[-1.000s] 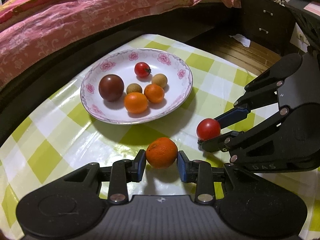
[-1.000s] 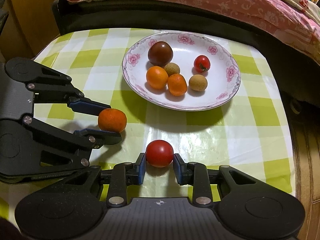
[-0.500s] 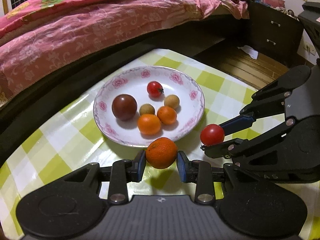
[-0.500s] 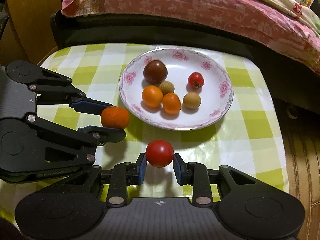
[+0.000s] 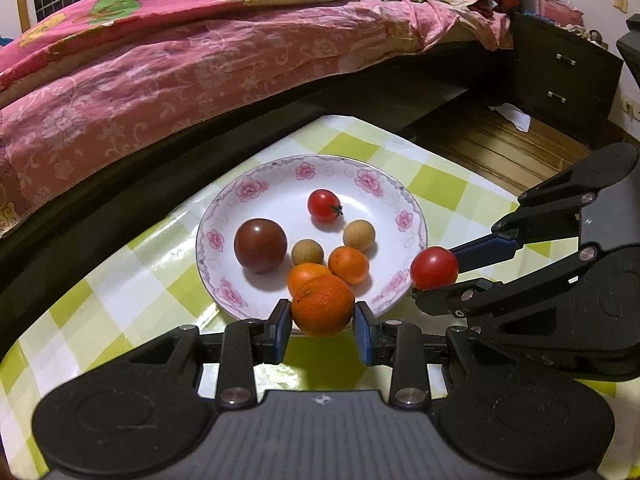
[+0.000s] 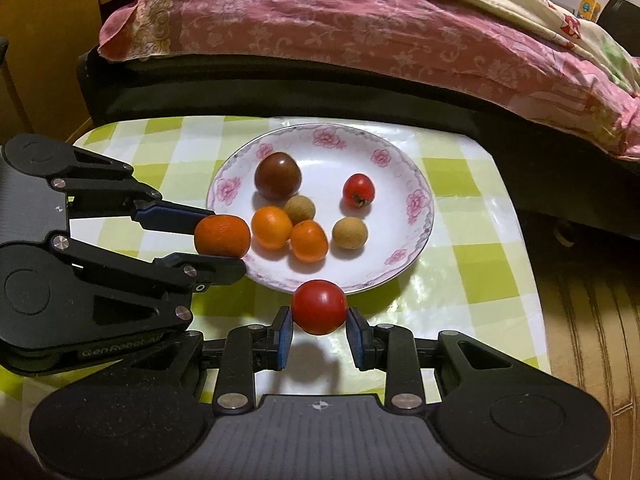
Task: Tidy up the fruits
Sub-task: 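Carry the red tomato and the tangerine over the white plate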
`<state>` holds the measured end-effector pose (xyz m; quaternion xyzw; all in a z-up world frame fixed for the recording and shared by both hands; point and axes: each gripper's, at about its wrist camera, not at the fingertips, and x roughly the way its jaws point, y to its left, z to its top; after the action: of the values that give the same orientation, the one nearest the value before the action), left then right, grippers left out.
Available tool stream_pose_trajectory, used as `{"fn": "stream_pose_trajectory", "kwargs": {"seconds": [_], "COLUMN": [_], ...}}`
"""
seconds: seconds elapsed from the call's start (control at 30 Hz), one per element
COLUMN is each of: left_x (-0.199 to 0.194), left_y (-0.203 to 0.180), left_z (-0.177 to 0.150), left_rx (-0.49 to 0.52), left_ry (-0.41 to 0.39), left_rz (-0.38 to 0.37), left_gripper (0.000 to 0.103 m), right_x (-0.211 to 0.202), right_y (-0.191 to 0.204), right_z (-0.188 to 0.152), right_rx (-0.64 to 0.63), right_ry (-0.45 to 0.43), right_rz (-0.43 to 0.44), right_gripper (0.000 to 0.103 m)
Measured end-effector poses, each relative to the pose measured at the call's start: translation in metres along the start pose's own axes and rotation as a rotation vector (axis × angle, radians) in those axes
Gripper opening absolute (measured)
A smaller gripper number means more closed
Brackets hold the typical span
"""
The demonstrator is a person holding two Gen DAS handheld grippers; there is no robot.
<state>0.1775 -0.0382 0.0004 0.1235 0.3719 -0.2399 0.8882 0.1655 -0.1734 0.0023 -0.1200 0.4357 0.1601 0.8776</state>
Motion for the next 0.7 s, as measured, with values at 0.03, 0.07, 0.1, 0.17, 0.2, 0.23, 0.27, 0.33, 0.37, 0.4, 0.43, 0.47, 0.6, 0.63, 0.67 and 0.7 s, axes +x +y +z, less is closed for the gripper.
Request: {"fn": "stream_pose_trajectory", "kwargs": {"seconds": [0.03,0.07,0.1,0.17,0.2,0.23,0.27,0.33,0.37,0.4,0.43,0.47,0.6,0.63,0.67,0.7], "left_x": [0.001,0.001,0.002,0.004,0.004,0.005,0.006,0.007,0.008,0.009,0.009,0.010,0.014,0.016,0.016,0.017], "left_y": [0.000,0.001,0.001,0.002,0.003,0.004,0.004,0.006,0.006,0.007,0.007,0.008,0.007,0.007,0.007,0.007], "left_z": [0.000,0.001,0.001,0.001,0.002,0.002,0.002,0.002,0.002,0.002,0.002,0.003,0.002,0.002,0.002,0.001], "left_rx": [-0.002,-0.003,-0.005,-0.010,-0.012,-0.015,-0.018,-0.025,-0.028,-0.029,-0.030,-0.031,-0.028,-0.028,-0.029,-0.029], "left_ry": [-0.001,-0.001,-0.002,-0.003,-0.003,-0.003,-0.003,-0.003,-0.002,-0.002,-0.002,0.000,0.008,0.010,0.011,0.011], "left_rz": [0.003,0.004,0.006,0.012,0.015,0.017,0.019,0.023,0.025,0.028,0.029,0.029,0.030,0.029,0.030,0.030], "left_gripper": [0.040,0.040,0.040,0.040,0.040,0.040,0.040,0.040,0.040,0.040,0.040,0.040,0.040,0.040,0.040,0.040], "right_x": [0.001,0.002,0.003,0.004,0.005,0.006,0.007,0.008,0.008,0.009,0.010,0.010,0.013,0.013,0.014,0.015], "right_y": [-0.001,-0.001,-0.001,-0.002,-0.003,-0.004,-0.004,-0.004,-0.003,-0.003,-0.004,-0.004,-0.006,-0.007,-0.007,-0.007], "right_z": [0.001,0.002,0.002,0.003,0.004,0.005,0.005,0.007,0.007,0.008,0.008,0.009,0.010,0.011,0.011,0.012], "right_rx": [0.005,0.007,0.009,0.015,0.017,0.021,0.022,0.022,0.023,0.023,0.024,0.026,0.036,0.039,0.039,0.039], "right_ry": [-0.001,-0.003,-0.006,-0.013,-0.016,-0.020,-0.023,-0.029,-0.033,-0.035,-0.039,-0.041,-0.050,-0.052,-0.055,-0.057], "right_rz": [-0.003,-0.007,-0.010,-0.017,-0.019,-0.024,-0.027,-0.032,-0.033,-0.034,-0.033,-0.033,-0.037,-0.036,-0.038,-0.041], "right_gripper": [0.025,0.025,0.025,0.025,0.025,0.025,0.025,0.025,0.025,0.025,0.025,0.025,0.025,0.025,0.025,0.025]}}
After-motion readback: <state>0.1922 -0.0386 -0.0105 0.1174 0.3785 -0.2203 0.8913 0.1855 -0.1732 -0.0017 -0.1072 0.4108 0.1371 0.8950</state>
